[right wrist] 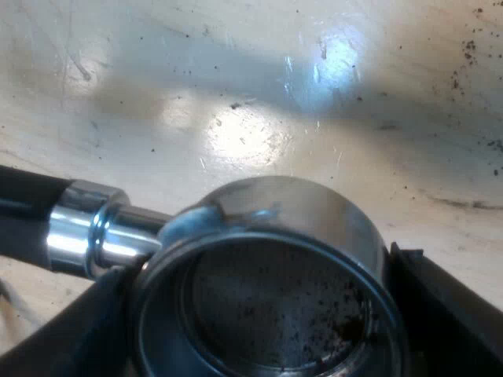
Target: Put the handle in the coffee machine
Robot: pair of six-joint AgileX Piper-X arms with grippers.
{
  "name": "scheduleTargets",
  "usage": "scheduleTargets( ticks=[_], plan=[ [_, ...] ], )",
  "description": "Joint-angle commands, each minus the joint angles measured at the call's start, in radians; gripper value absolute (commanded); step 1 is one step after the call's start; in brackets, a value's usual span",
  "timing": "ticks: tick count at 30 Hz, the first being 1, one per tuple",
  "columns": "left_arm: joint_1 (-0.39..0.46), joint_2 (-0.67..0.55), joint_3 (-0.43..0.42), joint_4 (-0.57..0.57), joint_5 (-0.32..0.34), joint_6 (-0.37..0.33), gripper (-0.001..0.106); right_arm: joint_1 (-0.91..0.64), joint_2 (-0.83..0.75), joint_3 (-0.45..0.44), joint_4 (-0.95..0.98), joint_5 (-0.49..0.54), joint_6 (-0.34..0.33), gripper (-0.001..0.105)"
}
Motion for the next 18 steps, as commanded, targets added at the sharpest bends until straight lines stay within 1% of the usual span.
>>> scheduleTargets(
  ticks=[1, 10, 12, 14, 18],
  plan=[
    [-0.005, -0.001, -0.001, -0.005, -0.002, 0.002, 0.085, -0.003, -0.017, -0.016, -0.001, -0.012, -0.009, 0.000],
    [-0.005, -0.001, -0.001, -0.005, -0.002, 0.002, 0.085, -0.003, -0.017, -0.016, -0.001, -0.012, 0.002, 0.000],
    [-0.005, -0.001, -0.001, -0.005, 0.041, 0.002, 0.085, -0.003, -0.017, -0.016, -0.001, -0.012, 0.002, 0.000],
    [-0.005, -0.001, -0.001, -0.005, 0.059, 0.002, 0.085, -0.003, -0.017, -0.016, -0.001, -0.012, 0.002, 0.000],
    [-0.005, -0.001, 0.012, -0.004, 0.059, 0.000, 0.085, -0.003, -0.017, -0.016, -0.001, -0.012, 0.002, 0.000]
  ],
)
